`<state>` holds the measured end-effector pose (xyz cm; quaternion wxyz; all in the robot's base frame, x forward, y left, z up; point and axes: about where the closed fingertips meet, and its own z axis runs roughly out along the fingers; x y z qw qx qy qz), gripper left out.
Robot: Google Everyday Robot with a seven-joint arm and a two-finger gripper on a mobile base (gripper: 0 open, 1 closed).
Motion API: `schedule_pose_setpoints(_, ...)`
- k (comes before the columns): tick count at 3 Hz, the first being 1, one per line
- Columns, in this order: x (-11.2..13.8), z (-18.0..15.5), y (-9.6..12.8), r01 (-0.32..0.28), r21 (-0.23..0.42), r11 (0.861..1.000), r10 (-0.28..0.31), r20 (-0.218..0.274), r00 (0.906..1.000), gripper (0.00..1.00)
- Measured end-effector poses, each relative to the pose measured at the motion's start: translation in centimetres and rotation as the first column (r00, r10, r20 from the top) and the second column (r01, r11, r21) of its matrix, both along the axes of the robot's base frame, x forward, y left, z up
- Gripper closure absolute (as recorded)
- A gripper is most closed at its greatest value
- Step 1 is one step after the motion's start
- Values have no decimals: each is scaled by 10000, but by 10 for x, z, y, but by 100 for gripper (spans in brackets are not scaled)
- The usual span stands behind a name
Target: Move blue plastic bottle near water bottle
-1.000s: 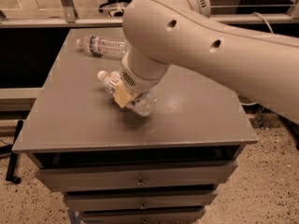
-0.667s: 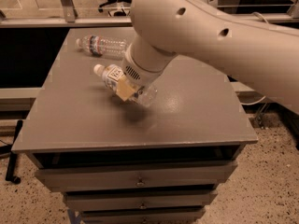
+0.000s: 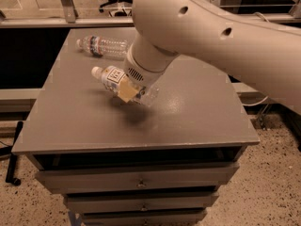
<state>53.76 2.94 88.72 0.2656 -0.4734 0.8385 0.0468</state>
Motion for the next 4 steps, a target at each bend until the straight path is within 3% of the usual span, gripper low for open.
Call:
schedule_pose_setpoints(2, 6, 14, -8, 139, -137, 9998, -129, 653, 9978, 100)
schedule_pose_setpoints(3, 45, 56, -39, 507, -498, 9975, -387, 2179, 9752, 100)
schedule_pose_setpoints(4, 96, 120, -65, 784, -846, 9933, -400, 3841, 9224, 100)
